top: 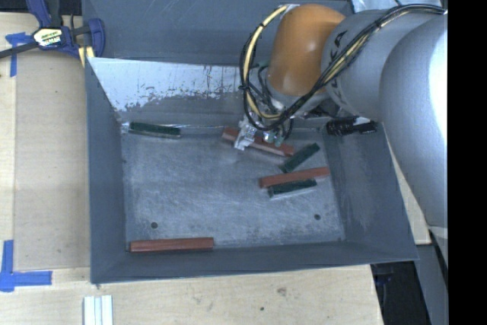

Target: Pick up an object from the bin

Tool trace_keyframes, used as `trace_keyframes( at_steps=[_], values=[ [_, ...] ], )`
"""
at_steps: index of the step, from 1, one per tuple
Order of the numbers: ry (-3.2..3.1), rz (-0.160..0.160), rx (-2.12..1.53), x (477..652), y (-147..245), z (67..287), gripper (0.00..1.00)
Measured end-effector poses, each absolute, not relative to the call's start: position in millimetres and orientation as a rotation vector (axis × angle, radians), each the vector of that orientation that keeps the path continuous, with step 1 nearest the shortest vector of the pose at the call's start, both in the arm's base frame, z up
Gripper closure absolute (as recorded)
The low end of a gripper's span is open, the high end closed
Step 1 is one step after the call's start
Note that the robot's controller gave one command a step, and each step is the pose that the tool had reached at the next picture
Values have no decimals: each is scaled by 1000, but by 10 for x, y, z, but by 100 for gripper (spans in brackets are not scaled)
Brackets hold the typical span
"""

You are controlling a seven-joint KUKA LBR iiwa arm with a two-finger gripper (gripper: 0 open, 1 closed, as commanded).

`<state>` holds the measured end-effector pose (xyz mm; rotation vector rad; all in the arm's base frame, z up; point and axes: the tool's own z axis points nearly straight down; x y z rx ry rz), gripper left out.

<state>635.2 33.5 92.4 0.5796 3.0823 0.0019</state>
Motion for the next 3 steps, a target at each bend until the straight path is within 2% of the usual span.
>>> trace_keyframes(
  at_steps=[1,2,3],
  values=[
    [3081,2,579,6351,334,1123,100],
    [3084,0,579,6359,331,1062,100],
    [3077,4,574,6377,327,1880,100]
  ],
)
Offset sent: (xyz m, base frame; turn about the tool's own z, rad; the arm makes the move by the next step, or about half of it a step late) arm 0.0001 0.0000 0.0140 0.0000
